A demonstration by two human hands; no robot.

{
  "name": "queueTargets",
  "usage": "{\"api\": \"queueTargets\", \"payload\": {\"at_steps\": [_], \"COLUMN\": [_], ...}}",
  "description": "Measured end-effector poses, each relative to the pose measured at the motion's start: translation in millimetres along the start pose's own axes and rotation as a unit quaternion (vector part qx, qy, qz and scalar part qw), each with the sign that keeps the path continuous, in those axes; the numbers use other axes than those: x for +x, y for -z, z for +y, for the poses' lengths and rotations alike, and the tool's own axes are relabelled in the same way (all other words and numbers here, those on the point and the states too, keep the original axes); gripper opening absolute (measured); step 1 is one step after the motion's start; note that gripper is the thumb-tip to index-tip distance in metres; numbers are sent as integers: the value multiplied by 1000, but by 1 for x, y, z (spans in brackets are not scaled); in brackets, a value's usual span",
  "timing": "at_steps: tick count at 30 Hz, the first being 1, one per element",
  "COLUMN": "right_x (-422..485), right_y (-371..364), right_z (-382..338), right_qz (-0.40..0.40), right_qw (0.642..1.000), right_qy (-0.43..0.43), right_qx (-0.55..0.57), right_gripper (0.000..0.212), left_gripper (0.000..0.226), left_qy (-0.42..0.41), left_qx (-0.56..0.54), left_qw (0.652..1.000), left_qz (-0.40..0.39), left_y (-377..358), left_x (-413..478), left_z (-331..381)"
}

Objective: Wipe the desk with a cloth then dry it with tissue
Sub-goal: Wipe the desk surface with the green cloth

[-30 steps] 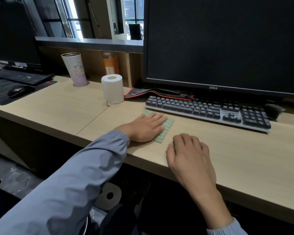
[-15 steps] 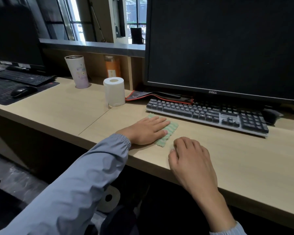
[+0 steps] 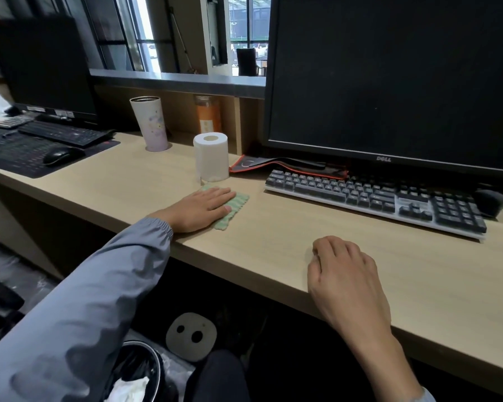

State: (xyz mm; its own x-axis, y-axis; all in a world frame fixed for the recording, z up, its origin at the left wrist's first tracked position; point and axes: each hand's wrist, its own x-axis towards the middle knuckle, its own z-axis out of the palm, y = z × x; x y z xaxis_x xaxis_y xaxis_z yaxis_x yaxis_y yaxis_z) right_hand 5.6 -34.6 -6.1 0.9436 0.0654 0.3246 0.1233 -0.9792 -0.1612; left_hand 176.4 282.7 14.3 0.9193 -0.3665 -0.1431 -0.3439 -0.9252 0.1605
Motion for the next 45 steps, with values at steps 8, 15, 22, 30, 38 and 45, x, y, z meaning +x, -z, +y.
{"api": "queueTargets", "payload": {"at_steps": [8, 15, 22, 30, 38, 45], "right_x": [-1, -3, -4, 2, -26, -47], "right_y": [1, 2, 4, 25, 60, 67], "right_z": [-1, -1, -3, 16, 80, 115], "right_qz": [0, -1, -4, -5, 21, 44], "right_qw": [1000, 1000, 1000, 969, 958, 955], "right_qy": [1, 10, 15, -48, -131, -180], "right_qx": [3, 6, 12, 240, 255, 232], "right_gripper": [27, 28, 30, 33, 29, 28], "left_gripper": [59, 78, 68, 58, 60, 61], "left_qy": [-9, -28, -45, -96, -141, -168], "left_qx": [13, -12, 0, 29, 33, 30], "left_qw": [1000, 999, 998, 993, 986, 982], "left_qz": [0, 23, 43, 65, 79, 83], "left_y": [-8, -24, -36, -53, -72, -86], "left_x": [-29, -87, -98, -81, -68, -53], "left_z": [3, -2, 53, 166, 278, 346]}}
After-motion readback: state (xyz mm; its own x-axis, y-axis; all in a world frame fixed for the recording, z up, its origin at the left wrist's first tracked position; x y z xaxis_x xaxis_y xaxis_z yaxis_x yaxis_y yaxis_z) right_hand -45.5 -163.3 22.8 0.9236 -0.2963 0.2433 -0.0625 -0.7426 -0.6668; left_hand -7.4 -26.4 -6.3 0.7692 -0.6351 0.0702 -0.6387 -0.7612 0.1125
